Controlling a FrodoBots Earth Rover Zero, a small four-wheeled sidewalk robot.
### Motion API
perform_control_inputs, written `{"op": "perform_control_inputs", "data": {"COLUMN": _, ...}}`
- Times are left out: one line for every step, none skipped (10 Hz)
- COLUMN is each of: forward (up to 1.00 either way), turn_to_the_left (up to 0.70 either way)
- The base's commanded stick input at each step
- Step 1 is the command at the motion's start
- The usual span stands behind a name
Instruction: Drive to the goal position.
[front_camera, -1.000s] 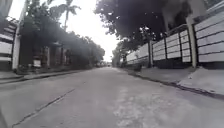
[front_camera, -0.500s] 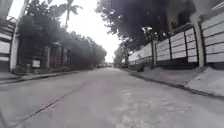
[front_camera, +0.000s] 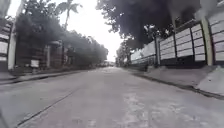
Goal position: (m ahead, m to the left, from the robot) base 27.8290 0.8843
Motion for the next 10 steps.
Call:
{"op": "perform_control_inputs", "data": {"forward": 0.70, "turn_to_the_left": 0.00}}
{"op": "perform_control_inputs", "data": {"forward": 0.70, "turn_to_the_left": 0.00}}
{"op": "perform_control_inputs", "data": {"forward": 0.70, "turn_to_the_left": 0.00}}
{"op": "perform_control_inputs", "data": {"forward": 0.70, "turn_to_the_left": -0.01}}
{"op": "perform_control_inputs", "data": {"forward": 0.70, "turn_to_the_left": -0.07}}
{"op": "perform_control_inputs", "data": {"forward": 0.70, "turn_to_the_left": -0.17}}
{"op": "perform_control_inputs", "data": {"forward": 0.70, "turn_to_the_left": -0.26}}
{"op": "perform_control_inputs", "data": {"forward": 0.70, "turn_to_the_left": -0.35}}
{"op": "perform_control_inputs", "data": {"forward": 0.70, "turn_to_the_left": -0.35}}
{"op": "perform_control_inputs", "data": {"forward": 0.70, "turn_to_the_left": -0.35}}
